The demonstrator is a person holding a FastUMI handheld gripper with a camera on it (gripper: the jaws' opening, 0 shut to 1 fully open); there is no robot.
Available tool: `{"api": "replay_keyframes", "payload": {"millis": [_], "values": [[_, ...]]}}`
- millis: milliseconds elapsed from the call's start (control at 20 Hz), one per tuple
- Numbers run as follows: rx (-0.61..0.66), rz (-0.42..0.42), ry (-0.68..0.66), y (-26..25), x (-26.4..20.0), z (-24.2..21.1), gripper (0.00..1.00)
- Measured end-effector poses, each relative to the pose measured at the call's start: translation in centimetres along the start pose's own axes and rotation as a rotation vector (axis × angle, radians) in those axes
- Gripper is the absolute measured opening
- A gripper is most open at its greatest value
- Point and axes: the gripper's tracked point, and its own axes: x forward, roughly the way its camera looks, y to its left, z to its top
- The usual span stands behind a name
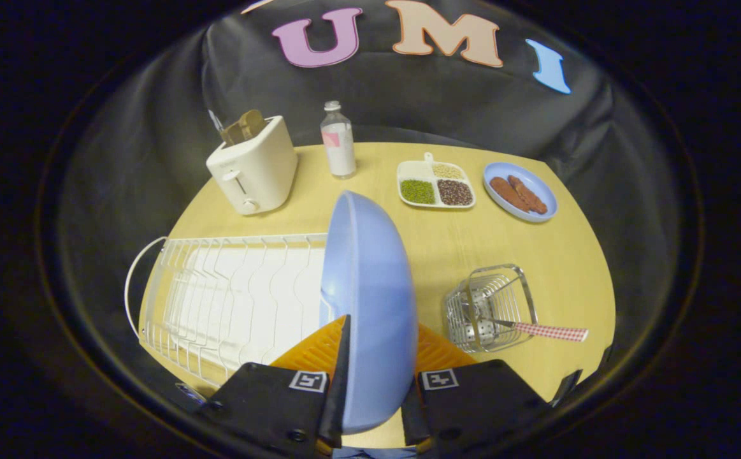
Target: Take the plate from the dish rack, then take the spoon from the basket and place it into the plate.
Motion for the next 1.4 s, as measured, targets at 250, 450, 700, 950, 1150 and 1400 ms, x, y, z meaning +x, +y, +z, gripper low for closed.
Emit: {"api": "replay_keyframes", "payload": {"millis": [250, 450, 700, 950, 1150, 1400], "values": [[0.025, -0.071, 0.003, -0.5, -0.4, 1.1, 0.35], [-0.059, -0.153, -0.035, -0.5, -1.9, 2.4, 0.35], [-0.155, -0.224, -0.103, 0.4, -3.5, 4.4, 0.34], [-0.14, -0.23, -0.125, 0.2, -4.3, 5.7, 0.34], [-0.057, -0.14, -0.135, -0.3, -4.7, 6.3, 0.34], [0.175, 0.063, -0.139, -2.5, -6.4, 5.8, 0.34]]}}
